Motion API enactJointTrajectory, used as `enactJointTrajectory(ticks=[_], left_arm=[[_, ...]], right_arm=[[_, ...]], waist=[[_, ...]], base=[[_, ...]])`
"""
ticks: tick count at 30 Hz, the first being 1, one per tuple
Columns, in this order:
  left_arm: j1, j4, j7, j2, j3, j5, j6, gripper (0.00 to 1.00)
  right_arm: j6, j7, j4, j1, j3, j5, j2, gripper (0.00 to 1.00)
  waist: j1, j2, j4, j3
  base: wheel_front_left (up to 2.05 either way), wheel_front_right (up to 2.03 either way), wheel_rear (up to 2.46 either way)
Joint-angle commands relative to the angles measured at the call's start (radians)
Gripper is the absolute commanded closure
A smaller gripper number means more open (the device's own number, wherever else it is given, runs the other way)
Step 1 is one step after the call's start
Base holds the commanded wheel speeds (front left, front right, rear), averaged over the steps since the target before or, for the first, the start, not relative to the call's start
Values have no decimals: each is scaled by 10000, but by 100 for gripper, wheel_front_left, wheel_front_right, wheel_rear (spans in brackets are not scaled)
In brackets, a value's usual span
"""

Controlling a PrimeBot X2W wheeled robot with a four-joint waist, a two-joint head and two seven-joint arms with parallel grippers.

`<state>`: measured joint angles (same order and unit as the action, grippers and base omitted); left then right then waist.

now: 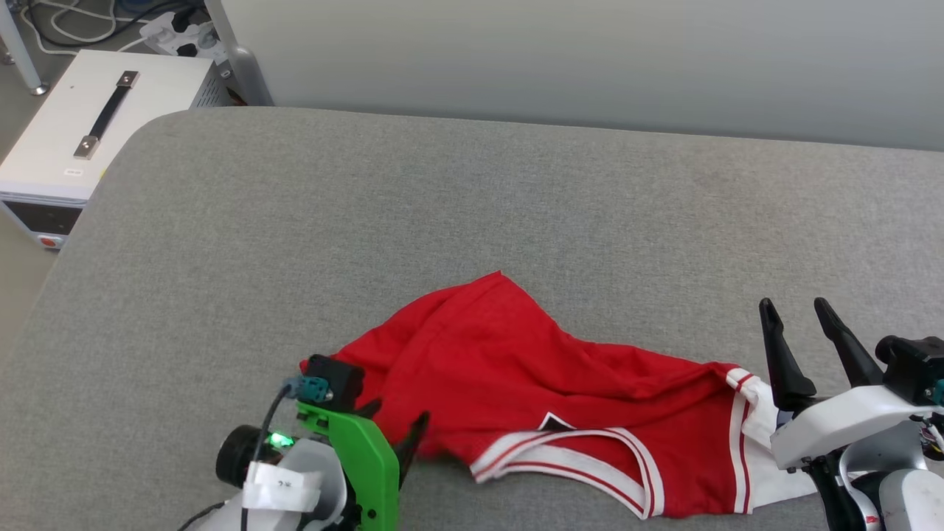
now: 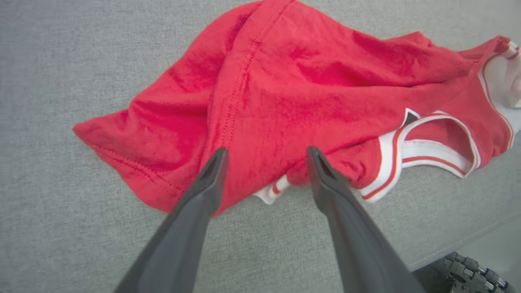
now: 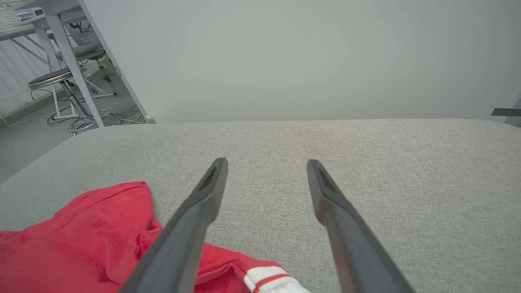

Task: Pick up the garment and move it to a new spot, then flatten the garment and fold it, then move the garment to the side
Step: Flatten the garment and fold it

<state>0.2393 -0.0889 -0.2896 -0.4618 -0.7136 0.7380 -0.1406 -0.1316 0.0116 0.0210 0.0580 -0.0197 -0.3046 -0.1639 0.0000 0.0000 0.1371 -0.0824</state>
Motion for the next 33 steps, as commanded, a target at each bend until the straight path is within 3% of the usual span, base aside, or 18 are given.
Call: enactJointTrajectory(ticks=[1, 10, 32, 33], left_arm=[[-119, 172, 24, -199, 123, 93, -61, 0], [625, 853, -1131, -886, 413, 413, -26, 0], [1610, -930, -1233, -343, 237, 743, 758, 0], [1650, -970, -1204, -318, 237, 758, 803, 86]], right_arm=[[9, -18, 28, -136, -9, -87, 43, 0], [9, 23, 54, 58, 116, -48, 142, 0], [9, 2, -7, 423, 23, 71, 143, 0], [9, 0, -13, 446, 15, 74, 146, 0]], waist=[[0, 0, -47, 17], [0, 0, -476, -518], [0, 0, -609, -1597], [0, 0, -598, -1632]], base=[[0, 0, 0], [0, 0, 0], [0, 0, 0], [0, 0, 0]])
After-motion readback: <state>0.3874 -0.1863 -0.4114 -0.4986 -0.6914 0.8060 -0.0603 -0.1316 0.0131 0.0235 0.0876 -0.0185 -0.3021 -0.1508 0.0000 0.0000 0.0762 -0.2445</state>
